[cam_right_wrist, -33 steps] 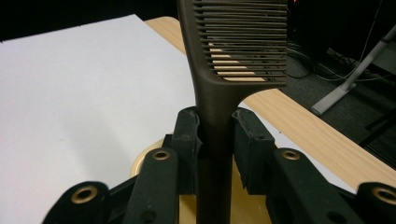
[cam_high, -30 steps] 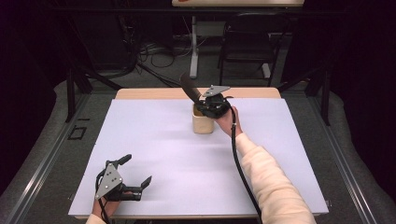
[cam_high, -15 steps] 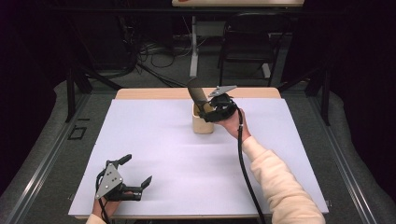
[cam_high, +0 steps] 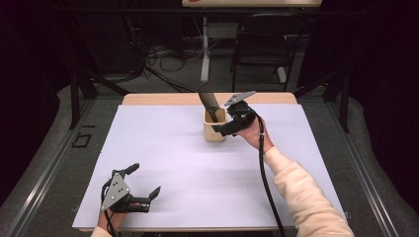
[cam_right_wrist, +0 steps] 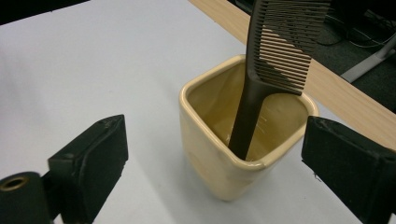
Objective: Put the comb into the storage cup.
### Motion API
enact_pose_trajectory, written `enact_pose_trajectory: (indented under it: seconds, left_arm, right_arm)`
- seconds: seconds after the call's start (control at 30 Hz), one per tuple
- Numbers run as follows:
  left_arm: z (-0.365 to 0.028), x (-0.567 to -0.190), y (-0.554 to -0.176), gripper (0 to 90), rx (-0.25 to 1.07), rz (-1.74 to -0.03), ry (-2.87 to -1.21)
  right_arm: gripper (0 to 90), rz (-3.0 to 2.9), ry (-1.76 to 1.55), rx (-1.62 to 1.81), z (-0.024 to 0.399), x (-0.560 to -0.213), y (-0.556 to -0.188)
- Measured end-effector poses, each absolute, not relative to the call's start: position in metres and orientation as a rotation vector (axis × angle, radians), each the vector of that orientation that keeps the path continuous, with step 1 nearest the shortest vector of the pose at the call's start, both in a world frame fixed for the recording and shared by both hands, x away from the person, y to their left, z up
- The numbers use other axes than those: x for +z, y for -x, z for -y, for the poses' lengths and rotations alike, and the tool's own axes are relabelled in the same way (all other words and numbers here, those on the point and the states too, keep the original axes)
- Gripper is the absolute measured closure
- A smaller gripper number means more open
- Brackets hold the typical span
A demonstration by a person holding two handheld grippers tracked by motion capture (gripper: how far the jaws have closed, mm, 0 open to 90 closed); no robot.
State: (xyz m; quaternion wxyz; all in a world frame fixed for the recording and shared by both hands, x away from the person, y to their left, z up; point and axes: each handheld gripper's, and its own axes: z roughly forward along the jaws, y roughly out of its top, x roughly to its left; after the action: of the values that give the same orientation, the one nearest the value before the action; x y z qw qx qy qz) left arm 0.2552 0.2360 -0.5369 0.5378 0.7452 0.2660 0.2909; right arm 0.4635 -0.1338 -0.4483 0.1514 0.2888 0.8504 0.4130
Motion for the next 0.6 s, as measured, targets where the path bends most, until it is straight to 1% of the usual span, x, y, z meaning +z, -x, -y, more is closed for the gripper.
enact_pose_trajectory:
  seconds: [0.23,0.6]
  left_arm:
    - [-0.236,-0.537,-0.255,0.3,0.692,-0.634,-1.773]
    - [-0.235,-0.537,-0.255,0.3,0.692,-0.635,-1.776]
  right_arm:
    - [0.6,-2.479,-0.800,1.180,0.141,-0.445,-0.454]
    - [0.0,-2.504,-0.780,1.171,0.161,-0.441,-0.438]
